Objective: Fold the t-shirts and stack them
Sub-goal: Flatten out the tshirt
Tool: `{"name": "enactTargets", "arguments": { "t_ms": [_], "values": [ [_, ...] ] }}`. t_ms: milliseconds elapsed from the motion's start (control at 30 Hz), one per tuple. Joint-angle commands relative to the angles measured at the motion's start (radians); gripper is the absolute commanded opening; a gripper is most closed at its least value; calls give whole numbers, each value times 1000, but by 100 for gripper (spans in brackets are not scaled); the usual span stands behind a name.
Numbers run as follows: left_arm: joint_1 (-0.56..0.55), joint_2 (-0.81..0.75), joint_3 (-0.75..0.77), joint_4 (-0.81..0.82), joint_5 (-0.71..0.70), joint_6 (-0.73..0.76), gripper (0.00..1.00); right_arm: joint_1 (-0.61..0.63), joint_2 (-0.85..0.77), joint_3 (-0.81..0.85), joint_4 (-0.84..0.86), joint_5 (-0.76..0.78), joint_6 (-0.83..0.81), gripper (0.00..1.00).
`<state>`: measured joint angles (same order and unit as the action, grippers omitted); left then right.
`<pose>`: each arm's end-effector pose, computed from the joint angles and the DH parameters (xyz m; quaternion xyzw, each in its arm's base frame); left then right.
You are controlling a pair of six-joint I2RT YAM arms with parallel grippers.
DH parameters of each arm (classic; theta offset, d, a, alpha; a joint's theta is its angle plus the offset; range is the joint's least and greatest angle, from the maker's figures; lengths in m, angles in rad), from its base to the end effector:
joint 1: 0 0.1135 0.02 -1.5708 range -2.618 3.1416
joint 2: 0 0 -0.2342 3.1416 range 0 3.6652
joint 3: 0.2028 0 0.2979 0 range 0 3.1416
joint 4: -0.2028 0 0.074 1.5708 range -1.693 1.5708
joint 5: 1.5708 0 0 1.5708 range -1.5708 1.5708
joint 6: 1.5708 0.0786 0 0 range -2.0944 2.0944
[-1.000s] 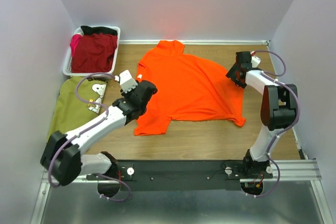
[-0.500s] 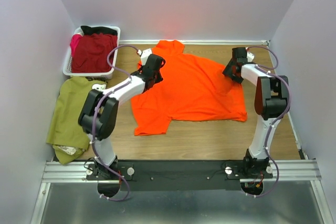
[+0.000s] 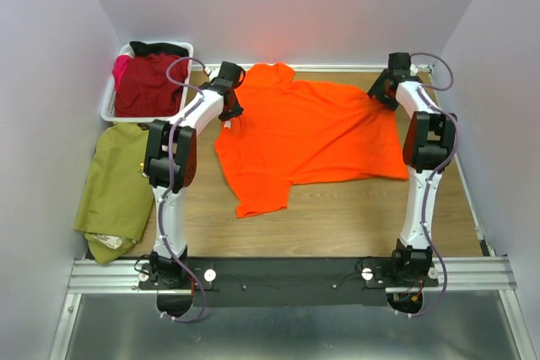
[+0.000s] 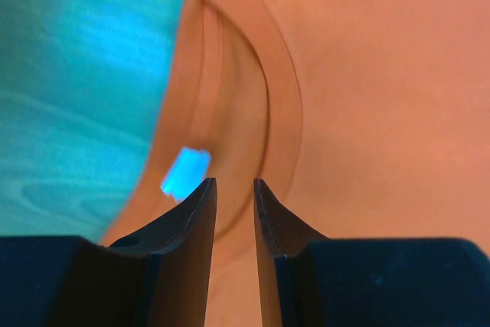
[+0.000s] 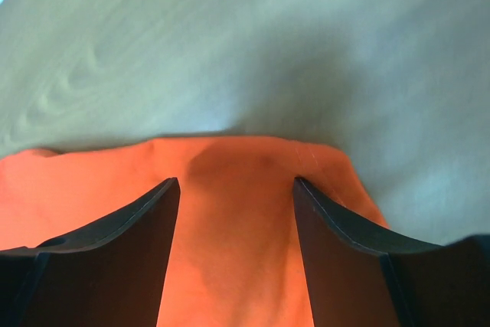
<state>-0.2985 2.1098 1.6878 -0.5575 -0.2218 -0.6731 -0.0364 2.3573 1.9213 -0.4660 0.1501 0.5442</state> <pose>0.4973 -0.1349 0.1246 -0.2087 0.9281 -0.0416 0.3055 0.5689 -0.0325 0.0910 0.2932 0.8955 0.0136 0.3346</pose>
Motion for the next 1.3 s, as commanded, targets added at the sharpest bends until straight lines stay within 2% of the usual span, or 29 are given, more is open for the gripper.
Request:
{"name": "enactTargets", "arguments": {
  "t_ms": [0,67,167,233,367,633,767,933,1067,1267],
  "values": [
    [22,125,178,-151,48,17,34,-16,195,255,-121,-83,-88,68],
    [35,182,243,-182,62,18,34,-16,229,370,-135,-90,-111,68],
    [45,251,370,-212,59,39,34,-17,247,429,-137,-87,-142,68],
    [52,279,467,-254,49,44,33,-17,211,430,-138,-70,-161,68],
    [56,231,487,-226,-19,64,32,-17,81,352,-134,0,-190,68],
    [39,38,359,-73,-48,145,32,-14,-171,199,-134,60,-251,68],
    [4,13,340,-107,-42,185,32,-14,-282,12,-141,40,-247,69],
    [-57,-39,184,-84,-5,225,31,-14,-420,-237,-149,23,-214,69],
    [-85,-85,43,-27,76,242,31,-13,-466,-402,-146,-40,-184,68],
    [-88,-73,-63,-13,82,205,29,27,-492,-574,-120,-76,-176,66]
  ]
}}
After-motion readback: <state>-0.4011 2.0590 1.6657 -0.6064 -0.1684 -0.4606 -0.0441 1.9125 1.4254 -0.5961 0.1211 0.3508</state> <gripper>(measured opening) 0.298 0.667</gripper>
